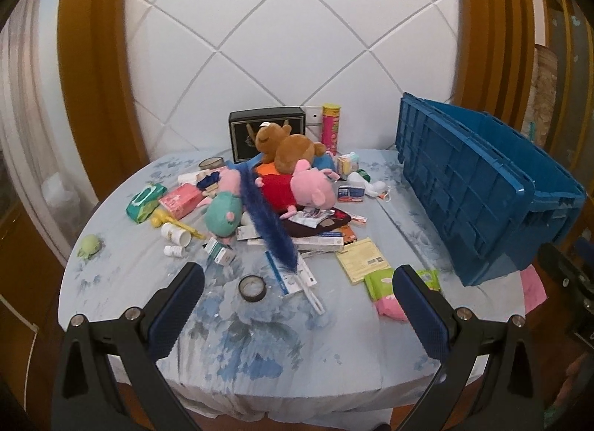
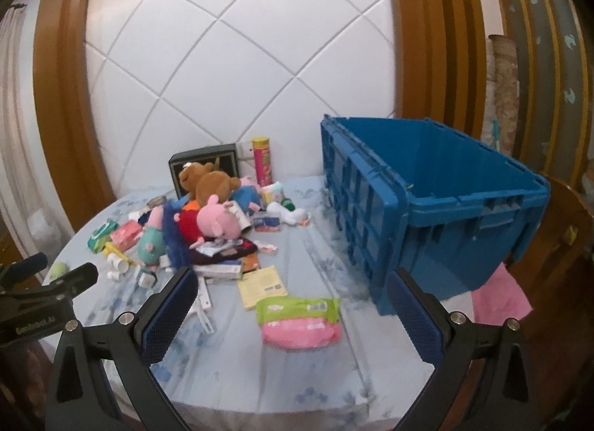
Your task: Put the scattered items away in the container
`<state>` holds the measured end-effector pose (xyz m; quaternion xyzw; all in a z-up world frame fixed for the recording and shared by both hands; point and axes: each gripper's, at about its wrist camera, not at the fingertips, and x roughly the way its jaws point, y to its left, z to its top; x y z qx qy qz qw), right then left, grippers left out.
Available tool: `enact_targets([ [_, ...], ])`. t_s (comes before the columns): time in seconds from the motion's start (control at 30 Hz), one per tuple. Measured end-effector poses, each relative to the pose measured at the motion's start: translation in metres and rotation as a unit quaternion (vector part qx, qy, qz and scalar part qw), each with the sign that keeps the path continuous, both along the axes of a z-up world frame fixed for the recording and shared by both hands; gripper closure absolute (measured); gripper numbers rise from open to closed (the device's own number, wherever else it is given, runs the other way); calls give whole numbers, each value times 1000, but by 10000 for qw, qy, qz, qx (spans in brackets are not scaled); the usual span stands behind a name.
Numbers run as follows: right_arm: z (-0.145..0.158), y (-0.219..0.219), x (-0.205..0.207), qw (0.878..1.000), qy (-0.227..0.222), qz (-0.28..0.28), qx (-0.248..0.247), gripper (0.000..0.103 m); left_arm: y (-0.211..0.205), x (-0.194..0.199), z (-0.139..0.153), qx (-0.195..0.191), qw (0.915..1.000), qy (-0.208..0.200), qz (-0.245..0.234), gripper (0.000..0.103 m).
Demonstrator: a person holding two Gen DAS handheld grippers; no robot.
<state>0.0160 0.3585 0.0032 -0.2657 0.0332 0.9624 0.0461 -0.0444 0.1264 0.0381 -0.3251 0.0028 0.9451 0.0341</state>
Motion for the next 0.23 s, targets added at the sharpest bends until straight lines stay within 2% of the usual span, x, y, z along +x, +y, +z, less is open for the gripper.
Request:
enact_targets([
  [0.23, -3, -4, 9, 10000, -13, 0, -28, 0, -8, 17, 1, 57, 10000, 62, 6, 0],
])
